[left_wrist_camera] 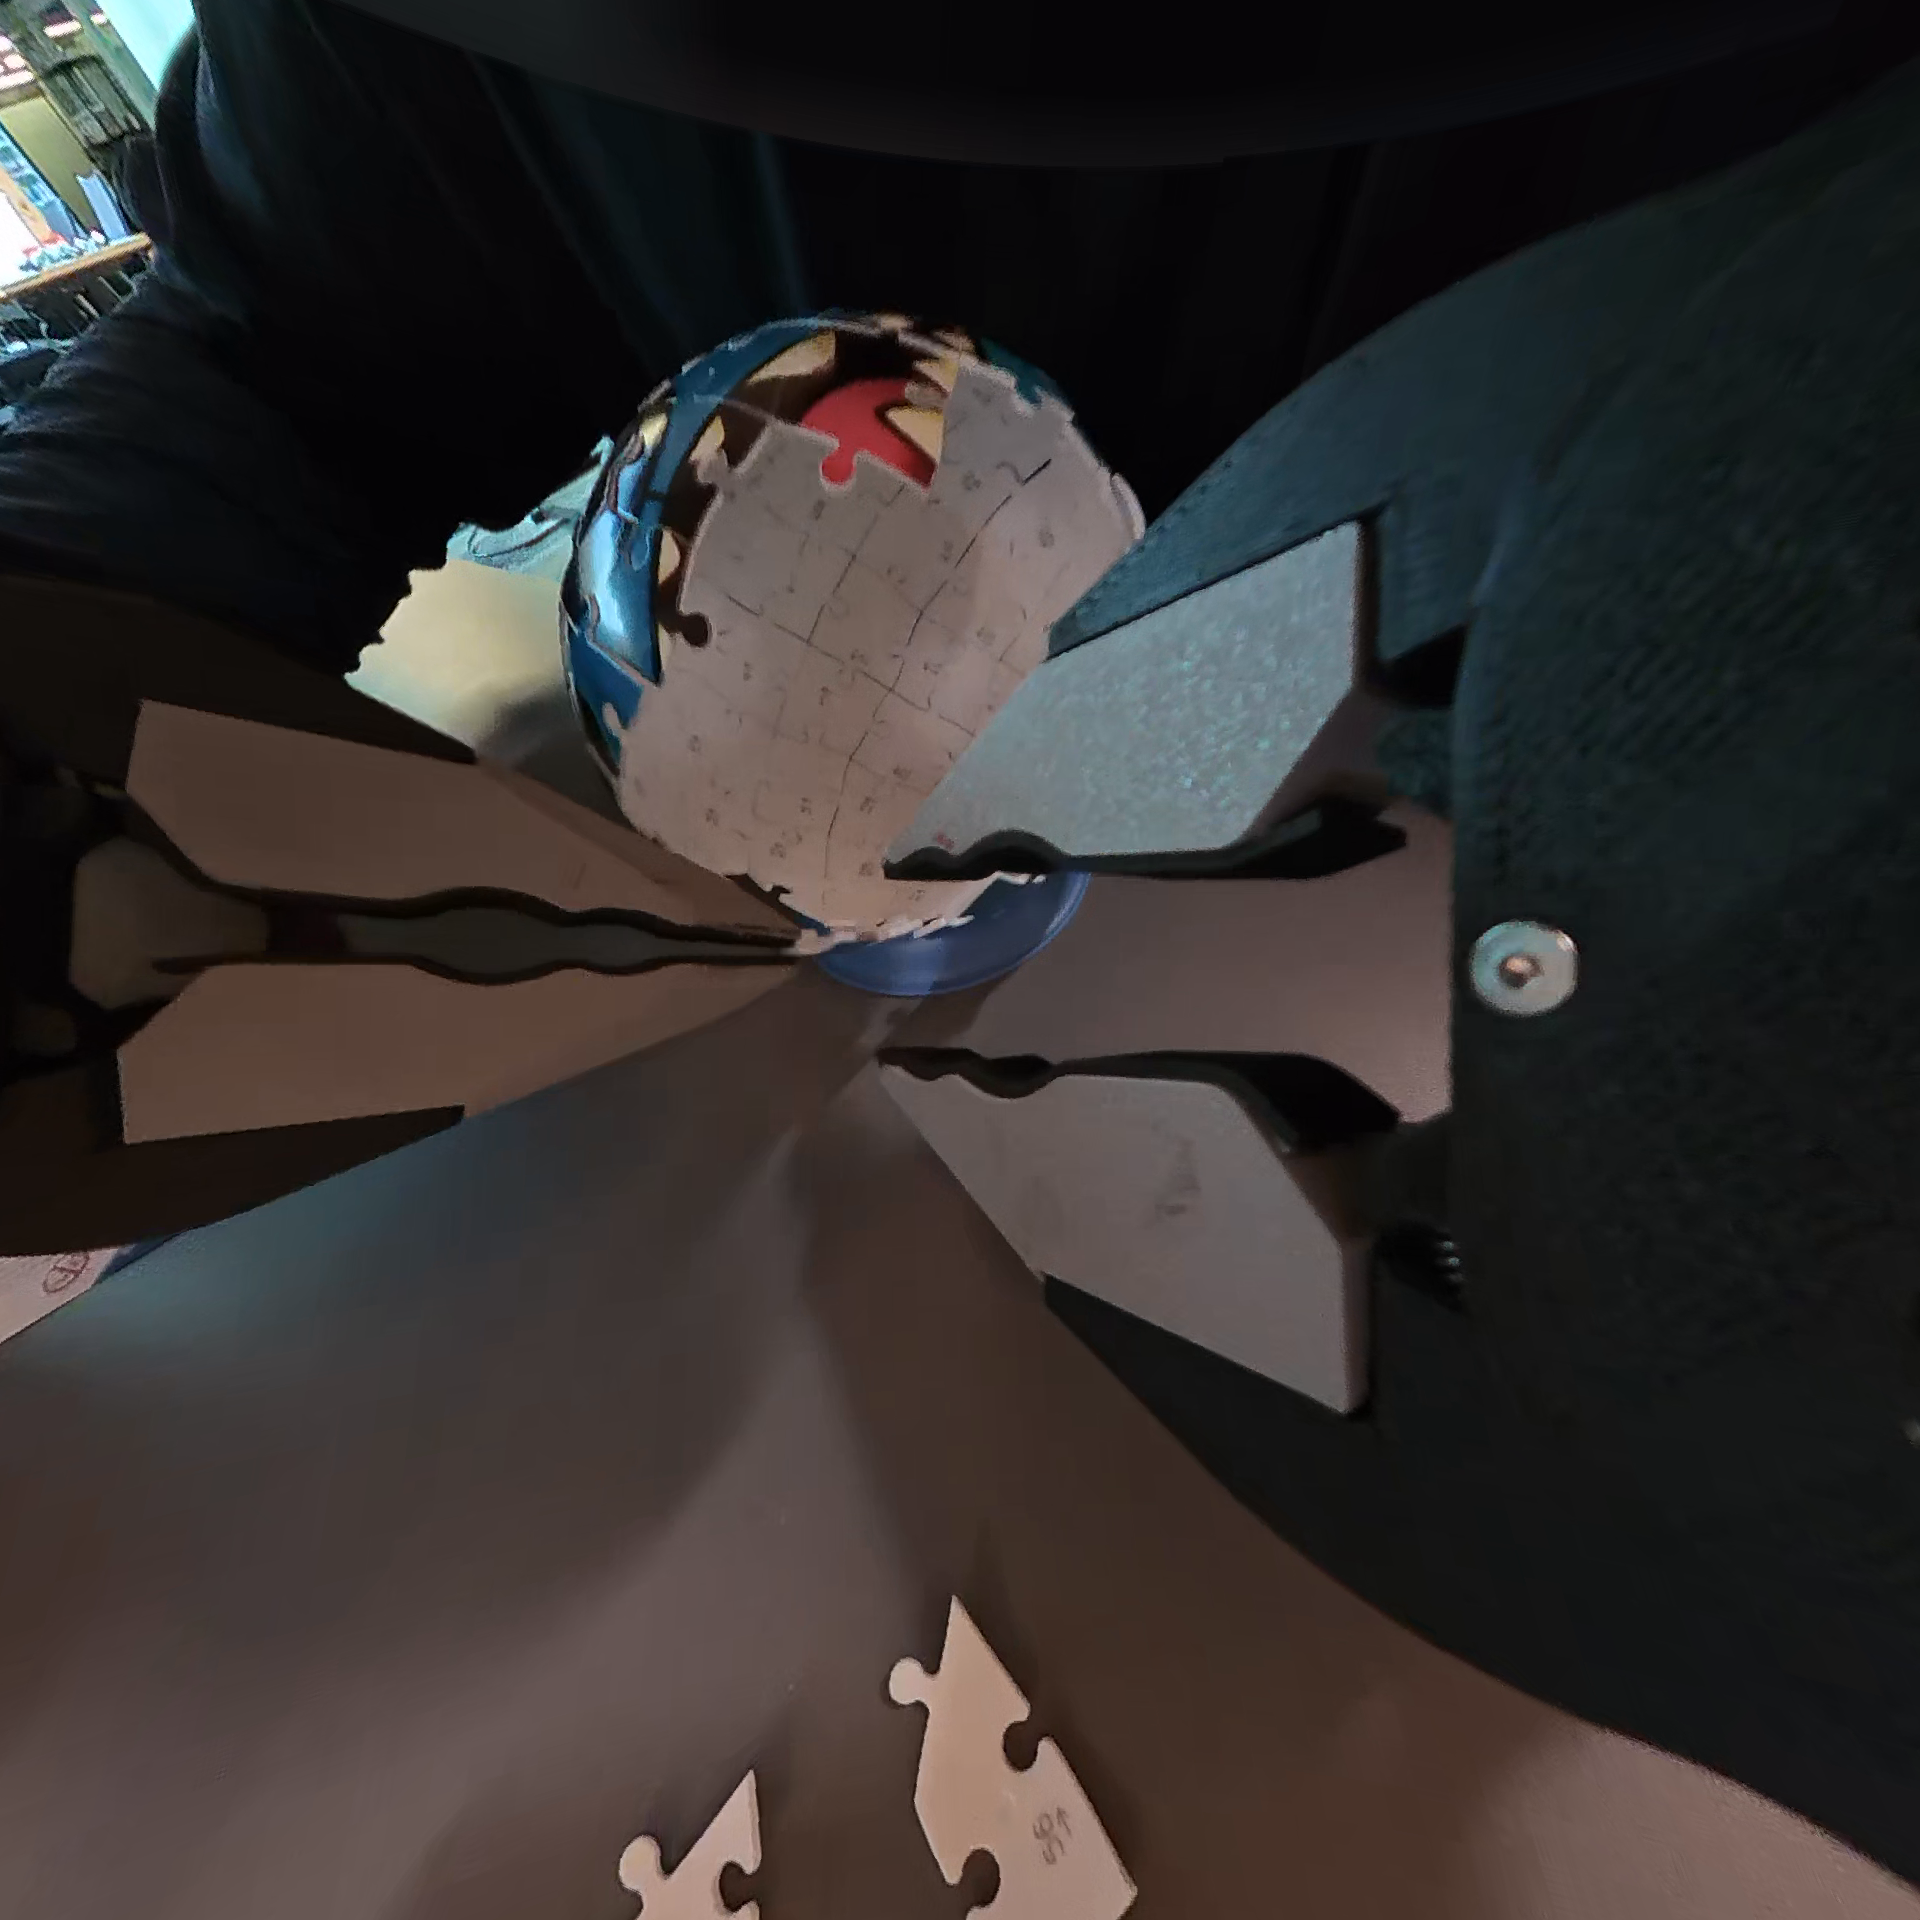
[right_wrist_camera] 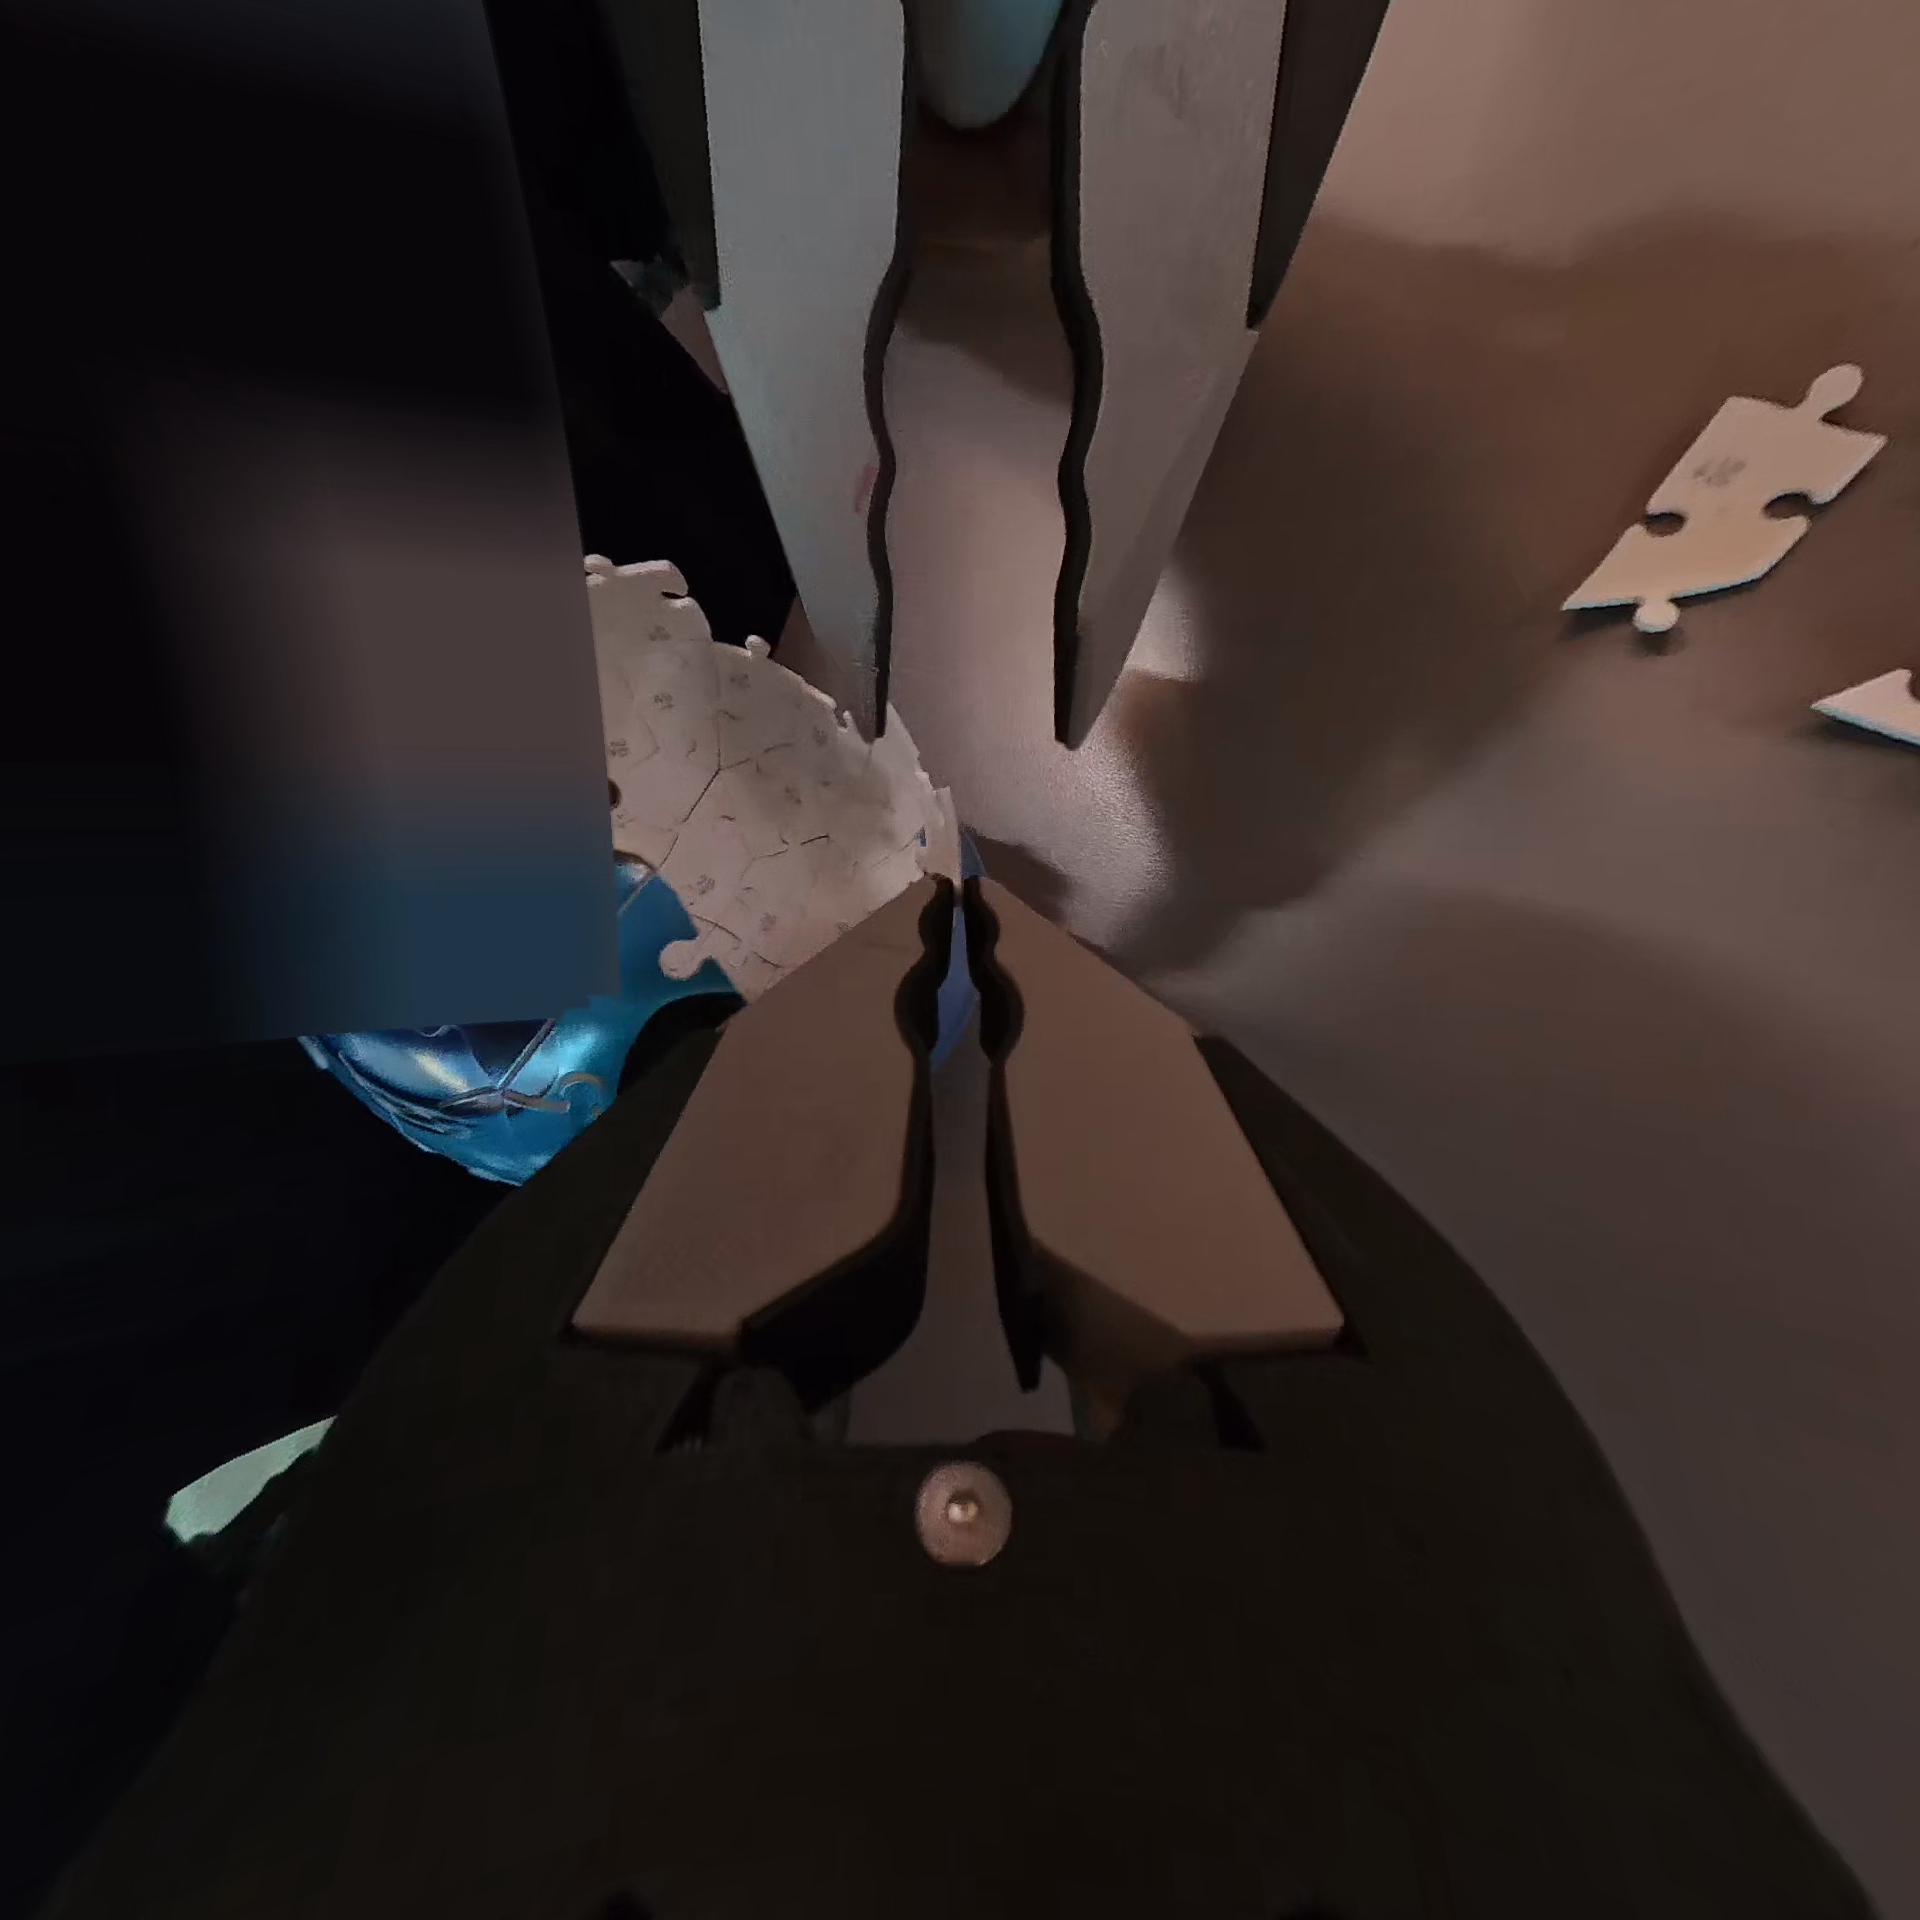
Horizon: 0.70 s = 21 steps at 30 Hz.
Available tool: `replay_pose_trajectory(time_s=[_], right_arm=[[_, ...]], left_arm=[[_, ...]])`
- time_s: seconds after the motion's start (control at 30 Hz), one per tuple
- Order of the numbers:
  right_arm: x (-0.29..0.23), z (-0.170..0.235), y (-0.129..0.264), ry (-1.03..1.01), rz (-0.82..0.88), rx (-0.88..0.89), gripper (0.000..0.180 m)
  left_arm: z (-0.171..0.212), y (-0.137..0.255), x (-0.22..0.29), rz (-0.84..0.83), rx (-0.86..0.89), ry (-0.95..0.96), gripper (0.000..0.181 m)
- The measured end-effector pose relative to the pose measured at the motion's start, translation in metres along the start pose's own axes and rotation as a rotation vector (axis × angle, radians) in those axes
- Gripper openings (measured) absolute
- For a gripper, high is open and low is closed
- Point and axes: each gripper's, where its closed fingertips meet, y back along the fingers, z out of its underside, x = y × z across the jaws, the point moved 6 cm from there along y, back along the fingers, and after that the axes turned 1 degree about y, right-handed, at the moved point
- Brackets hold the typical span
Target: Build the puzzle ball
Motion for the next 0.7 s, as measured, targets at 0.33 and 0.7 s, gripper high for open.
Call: replay_pose_trajectory(time_s=[0.33, 0.7], right_arm=[[-0.003, 0.002, -0.009, -0.033, -0.056, -0.049, 0.0], [-0.003, 0.006, -0.016, -0.04, -0.043, -0.124, 0.0]], left_arm=[[0.004, 0.0, 0.002, -0.001, -0.006, 0.021, 0.034], [0.009, -0.006, 0.005, 0.001, -0.049, 0.026, 0.032]])
